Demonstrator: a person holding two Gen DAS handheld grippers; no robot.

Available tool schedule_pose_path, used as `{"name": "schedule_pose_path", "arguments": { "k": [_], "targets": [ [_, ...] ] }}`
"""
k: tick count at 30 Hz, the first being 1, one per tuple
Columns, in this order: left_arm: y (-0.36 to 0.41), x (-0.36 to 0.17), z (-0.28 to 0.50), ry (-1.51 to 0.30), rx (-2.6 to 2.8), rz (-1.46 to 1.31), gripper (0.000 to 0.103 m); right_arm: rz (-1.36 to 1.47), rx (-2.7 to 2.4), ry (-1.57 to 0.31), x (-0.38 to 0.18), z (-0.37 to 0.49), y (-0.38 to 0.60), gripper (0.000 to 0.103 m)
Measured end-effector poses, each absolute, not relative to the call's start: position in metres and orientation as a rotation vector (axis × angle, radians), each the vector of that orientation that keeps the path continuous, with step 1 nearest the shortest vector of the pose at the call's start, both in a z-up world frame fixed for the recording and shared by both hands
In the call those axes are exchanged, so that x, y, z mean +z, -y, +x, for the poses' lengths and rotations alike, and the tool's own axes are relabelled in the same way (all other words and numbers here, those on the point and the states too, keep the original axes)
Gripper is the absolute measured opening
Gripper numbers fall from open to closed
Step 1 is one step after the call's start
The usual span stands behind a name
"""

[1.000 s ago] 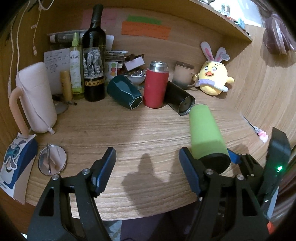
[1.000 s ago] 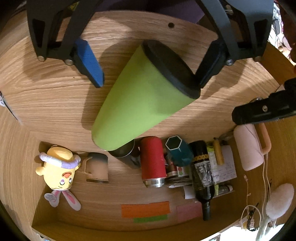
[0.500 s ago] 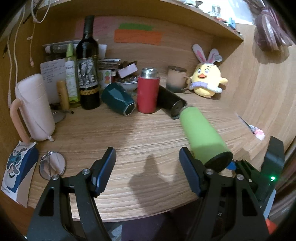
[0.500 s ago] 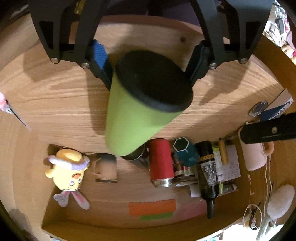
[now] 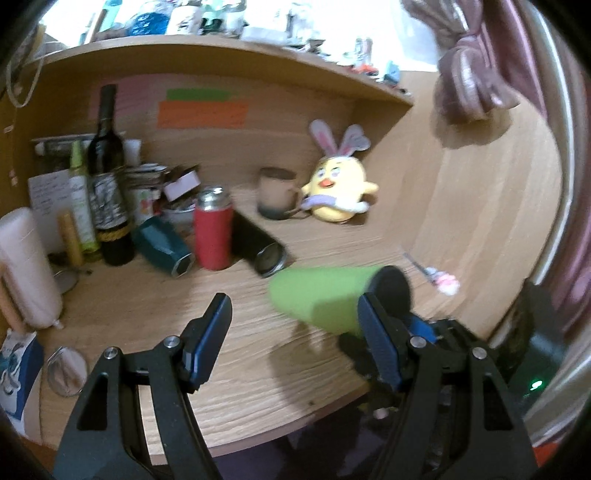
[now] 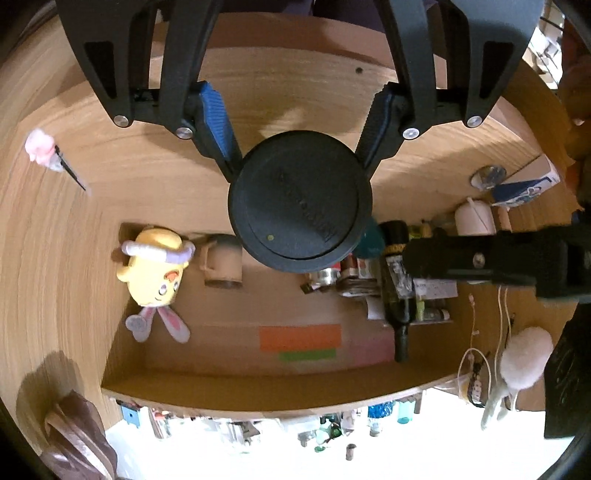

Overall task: Flip cup upside down
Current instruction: 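Grasp the tumbler's black-lid end with the right gripper while the left gripper releases, then rotate the tumbler upright with the right gripper and set it on the desk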

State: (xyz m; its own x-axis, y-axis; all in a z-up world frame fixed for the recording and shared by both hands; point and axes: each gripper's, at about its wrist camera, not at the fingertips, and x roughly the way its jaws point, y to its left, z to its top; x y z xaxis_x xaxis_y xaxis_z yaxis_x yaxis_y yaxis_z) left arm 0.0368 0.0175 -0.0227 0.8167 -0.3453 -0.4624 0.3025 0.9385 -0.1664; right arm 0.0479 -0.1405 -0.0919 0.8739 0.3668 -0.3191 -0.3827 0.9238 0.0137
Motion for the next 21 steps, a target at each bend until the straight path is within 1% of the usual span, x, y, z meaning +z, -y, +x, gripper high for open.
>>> {"name": "schedule_pose_path", "arguments": {
  "k": [9, 14, 21],
  "targets": [
    [-0.001, -0.011, 0.074, -0.562, -0.476, -0.072, 0.07, -0.036, 0.427, -0.302, -0.077, 0.062, 0.14, 0.058],
    [-0.005, -0.008, 0.104, -0.613, -0.506, -0.109, 0.07, -0.045, 0.441, -0.289, -0.067, 0.076, 0.137, 0.058],
    [-0.015, 0.005, 0.134, -0.616, -0.5, -0.135, 0.07, -0.051, 0.469, -0.29, -0.052, 0.105, 0.13, 0.058]
  ]
}}
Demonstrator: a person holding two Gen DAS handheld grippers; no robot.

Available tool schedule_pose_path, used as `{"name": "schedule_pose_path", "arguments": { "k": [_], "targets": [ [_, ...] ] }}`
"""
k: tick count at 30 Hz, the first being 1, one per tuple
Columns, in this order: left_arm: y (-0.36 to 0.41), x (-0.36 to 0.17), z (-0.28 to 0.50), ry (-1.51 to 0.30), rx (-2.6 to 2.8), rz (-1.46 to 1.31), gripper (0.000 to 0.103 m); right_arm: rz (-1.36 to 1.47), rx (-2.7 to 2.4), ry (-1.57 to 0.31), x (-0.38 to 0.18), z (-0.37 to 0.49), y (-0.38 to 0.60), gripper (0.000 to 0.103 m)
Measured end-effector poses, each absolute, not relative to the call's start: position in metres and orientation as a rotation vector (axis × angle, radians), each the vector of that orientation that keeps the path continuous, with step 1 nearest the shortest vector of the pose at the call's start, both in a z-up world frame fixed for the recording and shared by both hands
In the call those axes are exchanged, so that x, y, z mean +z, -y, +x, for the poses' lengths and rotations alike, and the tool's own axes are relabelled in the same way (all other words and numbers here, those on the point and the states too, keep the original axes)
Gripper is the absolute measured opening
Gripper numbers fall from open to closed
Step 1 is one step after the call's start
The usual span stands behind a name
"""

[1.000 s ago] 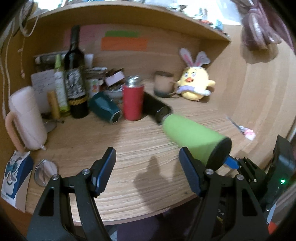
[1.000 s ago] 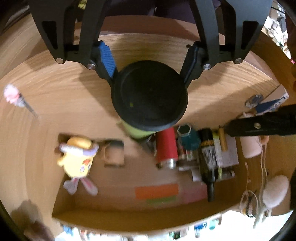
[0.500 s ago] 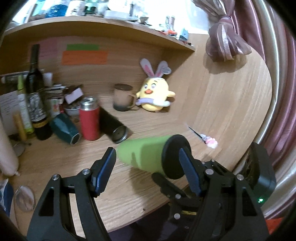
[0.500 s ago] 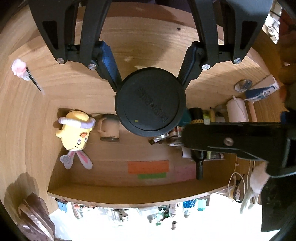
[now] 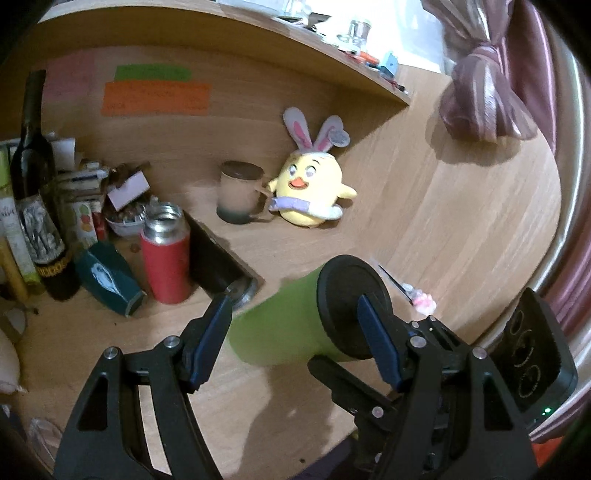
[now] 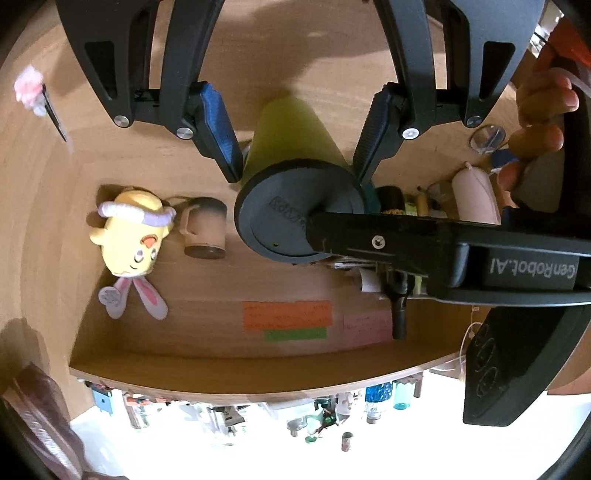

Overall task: Flip cup upside down
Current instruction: 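Rotate the tumbler upright with the right gripper and set it on the desk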

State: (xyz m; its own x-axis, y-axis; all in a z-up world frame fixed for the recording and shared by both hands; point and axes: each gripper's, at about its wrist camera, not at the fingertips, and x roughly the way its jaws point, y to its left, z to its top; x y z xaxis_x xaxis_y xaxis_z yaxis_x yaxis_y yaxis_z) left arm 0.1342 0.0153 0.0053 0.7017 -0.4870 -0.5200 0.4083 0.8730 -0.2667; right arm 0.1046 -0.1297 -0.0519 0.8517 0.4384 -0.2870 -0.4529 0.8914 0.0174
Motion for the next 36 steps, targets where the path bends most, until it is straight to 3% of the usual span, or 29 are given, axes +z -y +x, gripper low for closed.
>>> {"name": "schedule_pose_path", "arguments": {
  "k": [18, 25, 36],
  "targets": [
    [-0.029, 0.02, 0.204, -0.622, -0.346, -0.093, 0.071, 0.0, 0.553, -0.425, -0.044, 0.176, 0.119, 0.059],
    [-0.032, 0.018, 0.208, -0.63, -0.346, -0.119, 0.076, 0.005, 0.548, -0.45, -0.043, 0.172, 0.129, 0.059],
    [-0.024, 0.045, 0.126, -0.418, -0.201, -0.021, 0.08, 0.047, 0.506, -0.355, -0.012, 0.134, 0.17, 0.087]
  ]
}}
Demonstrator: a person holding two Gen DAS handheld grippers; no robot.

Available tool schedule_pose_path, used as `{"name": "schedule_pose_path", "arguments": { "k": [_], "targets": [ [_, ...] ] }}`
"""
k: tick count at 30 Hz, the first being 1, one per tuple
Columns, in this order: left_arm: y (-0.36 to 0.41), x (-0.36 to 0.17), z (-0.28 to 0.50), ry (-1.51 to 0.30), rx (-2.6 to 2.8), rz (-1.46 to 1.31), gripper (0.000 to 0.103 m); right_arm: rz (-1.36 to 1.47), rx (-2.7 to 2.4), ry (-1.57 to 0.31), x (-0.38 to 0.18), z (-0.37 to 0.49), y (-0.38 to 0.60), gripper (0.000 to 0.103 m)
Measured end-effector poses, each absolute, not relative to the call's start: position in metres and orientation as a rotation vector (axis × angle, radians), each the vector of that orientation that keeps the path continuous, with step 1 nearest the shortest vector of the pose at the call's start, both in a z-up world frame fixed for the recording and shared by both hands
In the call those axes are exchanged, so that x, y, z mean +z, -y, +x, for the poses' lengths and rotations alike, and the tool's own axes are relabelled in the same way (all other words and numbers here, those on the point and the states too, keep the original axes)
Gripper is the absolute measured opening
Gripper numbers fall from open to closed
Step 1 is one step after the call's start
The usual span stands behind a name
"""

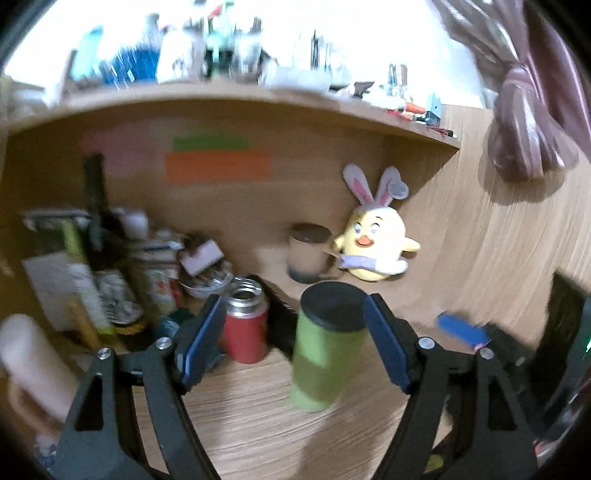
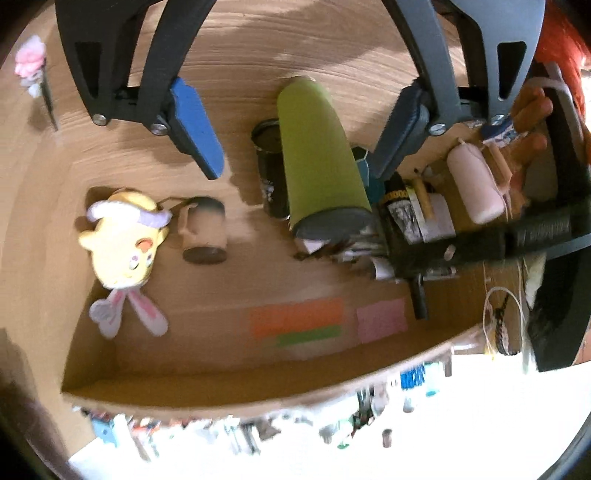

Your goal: Flip cup upside down

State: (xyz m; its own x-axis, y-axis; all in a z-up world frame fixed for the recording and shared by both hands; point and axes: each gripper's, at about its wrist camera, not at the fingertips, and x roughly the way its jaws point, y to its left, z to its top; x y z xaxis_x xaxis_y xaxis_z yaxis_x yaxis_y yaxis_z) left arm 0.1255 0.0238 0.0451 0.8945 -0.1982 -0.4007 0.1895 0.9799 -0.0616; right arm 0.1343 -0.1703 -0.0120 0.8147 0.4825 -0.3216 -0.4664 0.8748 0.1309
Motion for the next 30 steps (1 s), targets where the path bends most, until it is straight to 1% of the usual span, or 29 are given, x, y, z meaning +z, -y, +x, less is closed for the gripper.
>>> {"name": "schedule_pose_path", "arguments": {
  "k": [6, 9, 14, 20, 30],
  "targets": [
    [-0.011, 0.035, 0.066, -0.323, -0.099, 0.052, 0.089, 0.052, 0.491, -0.307, 0.002, 0.102, 0.182, 0.101],
    [-0.005, 0.03, 0.042, -0.299, -0.078, 0.057, 0.096, 0.051, 0.489, -0.288, 0.006, 0.083, 0.186, 0.103],
    [-0.002, 0.023, 0.007, -0.285, -0.075, 0.027, 0.102, 0.058, 0.482, -0.274, 0.008, 0.056, 0.194, 0.103],
    [-0.001, 0.015, -0.017, -0.29, -0.073, -0.001, 0.103, 0.059, 0.482, -0.264, 0.007, 0.033, 0.198, 0.103],
    [-0.001, 0.007, -0.026, -0.304, -0.068, -0.009, 0.103, 0.049, 0.478, -0.269, 0.002, 0.022, 0.197, 0.103]
  ]
}}
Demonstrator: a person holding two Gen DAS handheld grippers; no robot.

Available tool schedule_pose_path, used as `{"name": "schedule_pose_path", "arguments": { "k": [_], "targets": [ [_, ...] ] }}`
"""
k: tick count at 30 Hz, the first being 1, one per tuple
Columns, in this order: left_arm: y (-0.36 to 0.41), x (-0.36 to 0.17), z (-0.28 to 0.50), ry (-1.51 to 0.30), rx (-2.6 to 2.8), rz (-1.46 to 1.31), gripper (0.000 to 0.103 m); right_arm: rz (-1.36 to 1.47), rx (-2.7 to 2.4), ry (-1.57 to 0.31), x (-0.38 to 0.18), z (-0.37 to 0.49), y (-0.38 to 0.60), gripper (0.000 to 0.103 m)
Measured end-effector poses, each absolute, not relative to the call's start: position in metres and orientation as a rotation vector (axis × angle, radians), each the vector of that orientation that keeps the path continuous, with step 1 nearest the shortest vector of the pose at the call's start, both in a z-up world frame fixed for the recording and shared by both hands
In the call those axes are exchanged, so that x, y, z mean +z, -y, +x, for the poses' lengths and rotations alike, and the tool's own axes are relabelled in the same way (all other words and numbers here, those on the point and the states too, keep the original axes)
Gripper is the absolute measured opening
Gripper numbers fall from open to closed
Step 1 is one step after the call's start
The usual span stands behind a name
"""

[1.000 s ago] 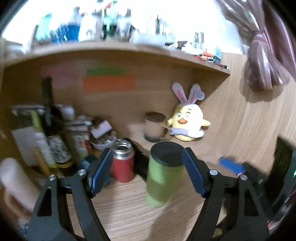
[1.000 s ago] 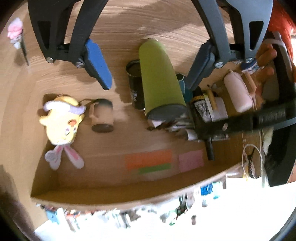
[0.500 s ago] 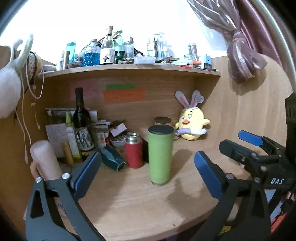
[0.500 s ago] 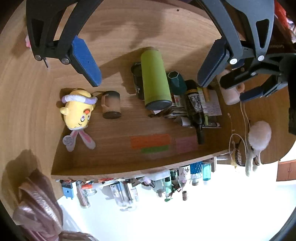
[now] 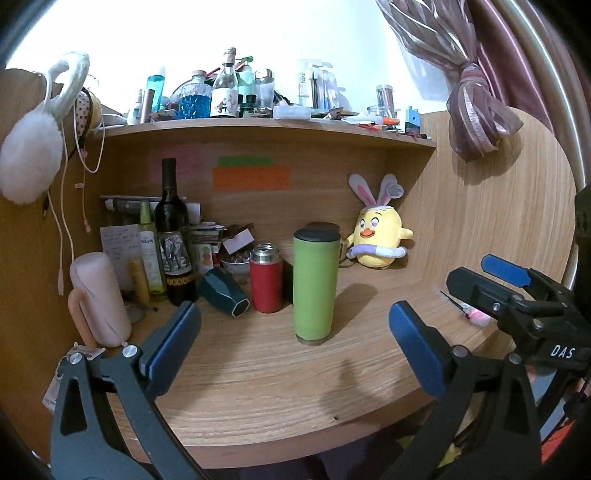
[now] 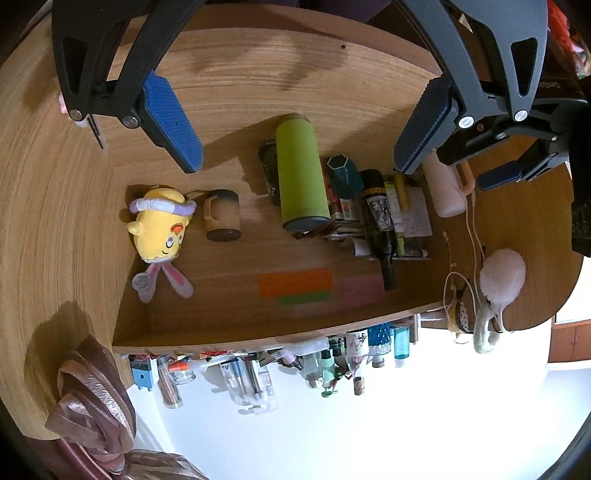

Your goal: Flip cup upside down

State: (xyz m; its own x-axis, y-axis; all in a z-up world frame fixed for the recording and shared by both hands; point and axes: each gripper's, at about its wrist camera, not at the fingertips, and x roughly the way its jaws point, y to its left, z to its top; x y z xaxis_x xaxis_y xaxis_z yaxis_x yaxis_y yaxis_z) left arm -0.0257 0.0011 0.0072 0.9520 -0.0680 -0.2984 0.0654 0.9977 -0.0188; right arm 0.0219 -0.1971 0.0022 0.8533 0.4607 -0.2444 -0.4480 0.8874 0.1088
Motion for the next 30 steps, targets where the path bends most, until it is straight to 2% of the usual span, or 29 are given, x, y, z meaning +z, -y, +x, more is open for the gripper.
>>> {"name": "schedule_pose_path", "arguments": {
  "k": [30],
  "targets": [
    [0.0017, 0.0071, -0.0234, -0.3, -0.072, 0.001, 0.103, 0.052, 0.476, -0.272, 0.0019, 0.0285, 0.2002, 0.103]
  ]
}}
